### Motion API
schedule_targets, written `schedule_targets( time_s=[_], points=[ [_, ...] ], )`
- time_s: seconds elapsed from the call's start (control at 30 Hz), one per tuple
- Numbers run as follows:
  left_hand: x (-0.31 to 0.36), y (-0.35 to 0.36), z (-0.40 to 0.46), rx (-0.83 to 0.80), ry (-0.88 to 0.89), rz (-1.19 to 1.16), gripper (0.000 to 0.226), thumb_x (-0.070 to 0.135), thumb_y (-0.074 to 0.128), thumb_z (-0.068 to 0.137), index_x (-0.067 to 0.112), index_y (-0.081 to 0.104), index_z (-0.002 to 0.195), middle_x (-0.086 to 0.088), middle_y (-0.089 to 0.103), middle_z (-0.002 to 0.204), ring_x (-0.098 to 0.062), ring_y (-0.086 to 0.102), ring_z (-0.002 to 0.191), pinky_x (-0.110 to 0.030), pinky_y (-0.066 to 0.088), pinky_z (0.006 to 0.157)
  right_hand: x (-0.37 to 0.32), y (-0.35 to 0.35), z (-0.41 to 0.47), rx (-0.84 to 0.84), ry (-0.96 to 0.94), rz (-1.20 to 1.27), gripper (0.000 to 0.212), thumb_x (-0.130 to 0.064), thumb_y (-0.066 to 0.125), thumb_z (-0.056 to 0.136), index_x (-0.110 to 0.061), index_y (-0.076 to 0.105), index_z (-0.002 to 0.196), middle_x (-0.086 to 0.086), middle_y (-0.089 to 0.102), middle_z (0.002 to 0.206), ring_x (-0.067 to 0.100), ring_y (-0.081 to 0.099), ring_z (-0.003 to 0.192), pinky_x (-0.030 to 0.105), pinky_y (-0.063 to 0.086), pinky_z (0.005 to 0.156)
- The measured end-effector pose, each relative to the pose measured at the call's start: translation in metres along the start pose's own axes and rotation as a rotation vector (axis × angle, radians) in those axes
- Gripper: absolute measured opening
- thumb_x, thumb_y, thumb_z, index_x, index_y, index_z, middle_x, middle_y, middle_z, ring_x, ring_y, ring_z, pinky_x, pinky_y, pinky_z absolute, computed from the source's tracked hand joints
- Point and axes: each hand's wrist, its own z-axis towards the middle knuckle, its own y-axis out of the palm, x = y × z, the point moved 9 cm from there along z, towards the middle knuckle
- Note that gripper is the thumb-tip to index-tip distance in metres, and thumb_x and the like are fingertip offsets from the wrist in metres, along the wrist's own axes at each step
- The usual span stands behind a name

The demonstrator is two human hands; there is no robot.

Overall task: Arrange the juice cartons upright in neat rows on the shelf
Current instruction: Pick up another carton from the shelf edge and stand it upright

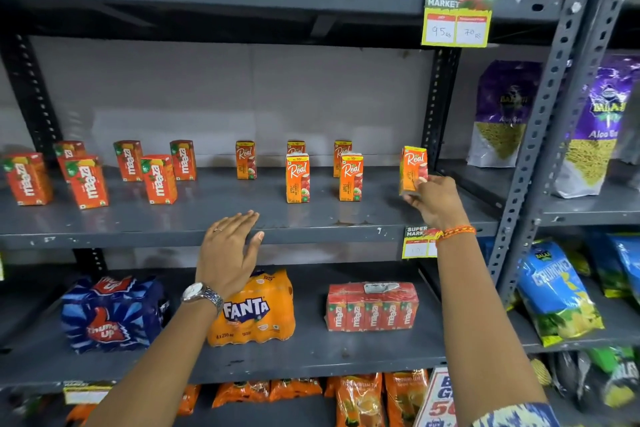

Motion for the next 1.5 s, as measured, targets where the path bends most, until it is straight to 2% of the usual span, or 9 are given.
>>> schedule_targets(
  time_s=[0.27, 0.37, 0.53, 0.67, 0.77, 0.93, 1.2, 1.37, 1.5],
  points=[
    [-0.005, -0.003, -0.001, -0.042, 0.040, 0.125, 0.062, 0.052, 0.029, 0.098, 0.014, 0.051, 0.141, -0.006, 0.055, 0.143, -0.021, 0.052, 0.132, -0.039, 0.035, 0.113, -0.006, 0.022, -0.034, -0.136, -0.072, 0.191, 0.040, 0.000, 0.049, 0.098, 0.005, 0.042, 0.137, 0.020, 0.055, 0.131, 0.034, 0.060, 0.118, 0.046, 0.055, 0.094],
    [-0.026, -0.014, -0.002, -0.034, -0.026, 0.148, 0.067, 0.054, 0.025, 0.097, 0.009, 0.054, 0.138, -0.011, 0.058, 0.139, -0.026, 0.056, 0.128, -0.042, 0.039, 0.110, -0.015, 0.034, -0.044, -0.149, -0.103, 0.150, 0.044, 0.002, 0.056, 0.094, -0.001, 0.043, 0.136, 0.014, 0.061, 0.122, 0.030, 0.062, 0.114, 0.047, 0.056, 0.092],
    [-0.078, -0.034, -0.006, -0.014, -0.127, 0.138, 0.072, 0.056, 0.020, 0.096, 0.006, 0.059, 0.132, -0.014, 0.062, 0.134, -0.030, 0.058, 0.125, -0.044, 0.040, 0.109, -0.042, 0.101, -0.073, -0.248, -0.262, -0.023, 0.040, 0.006, 0.067, 0.085, -0.003, 0.052, 0.121, 0.005, 0.064, 0.102, 0.017, 0.065, 0.095, 0.029, 0.058, 0.075],
    [-0.091, -0.036, -0.008, -0.036, -0.064, 0.163, 0.069, 0.055, 0.020, 0.097, 0.011, 0.057, 0.135, -0.009, 0.060, 0.138, -0.026, 0.056, 0.128, -0.041, 0.037, 0.112, -0.041, 0.188, -0.096, -0.376, -0.334, -0.185, 0.039, 0.006, 0.073, 0.079, -0.021, 0.054, 0.099, -0.006, 0.059, 0.086, 0.004, 0.061, 0.079, 0.016, 0.052, 0.062],
    [-0.093, -0.038, -0.010, -0.010, -0.047, 0.138, 0.066, 0.054, 0.020, 0.098, 0.015, 0.058, 0.134, -0.005, 0.061, 0.137, -0.022, 0.056, 0.127, -0.038, 0.034, 0.112, -0.024, 0.247, -0.105, -0.419, -0.358, -0.326, 0.036, 0.000, 0.075, 0.079, -0.020, 0.053, 0.100, -0.008, 0.061, 0.087, 0.007, 0.063, 0.083, 0.018, 0.053, 0.066],
    [-0.096, -0.036, -0.010, -0.026, -0.052, 0.111, 0.065, 0.055, 0.021, 0.097, 0.016, 0.056, 0.136, -0.004, 0.059, 0.139, -0.022, 0.054, 0.129, -0.037, 0.032, 0.113, 0.006, 0.305, -0.102, -0.409, -0.344, -0.576, 0.044, -0.012, 0.077, 0.080, -0.007, 0.057, 0.118, 0.010, 0.069, 0.118, 0.027, 0.065, 0.112, 0.044, 0.052, 0.099],
    [-0.092, -0.043, -0.011, -0.019, -0.065, 0.087, 0.067, 0.058, 0.022, 0.095, 0.017, 0.056, 0.137, -0.004, 0.057, 0.141, -0.021, 0.052, 0.132, -0.037, 0.031, 0.115, 0.017, 0.322, -0.093, -0.359, -0.343, -0.692, 0.044, -0.016, 0.070, 0.087, -0.006, 0.050, 0.124, 0.016, 0.064, 0.126, 0.034, 0.061, 0.118, 0.045, 0.050, 0.101],
    [-0.101, -0.056, 0.020, -0.010, -0.294, -0.014, 0.052, 0.059, 0.048, 0.089, 0.021, 0.066, 0.119, -0.004, 0.074, 0.103, -0.025, 0.069, 0.092, -0.037, 0.054, 0.077, 0.012, 0.308, -0.103, -0.382, -0.402, -0.718, 0.052, -0.014, 0.070, 0.087, -0.009, 0.046, 0.133, 0.012, 0.063, 0.126, 0.027, 0.061, 0.117, 0.038, 0.051, 0.099],
    [-0.108, -0.024, 0.064, -0.281, -0.423, -0.431, 0.081, 0.041, 0.073, 0.081, 0.013, 0.035, 0.147, -0.008, 0.056, 0.139, -0.025, 0.057, 0.122, -0.043, 0.047, 0.102, -0.002, 0.236, -0.105, -0.130, -0.478, -0.444, 0.035, 0.000, 0.063, 0.088, -0.013, 0.059, 0.120, 0.004, 0.063, 0.108, 0.014, 0.063, 0.095, 0.027, 0.058, 0.083]
  ],
)
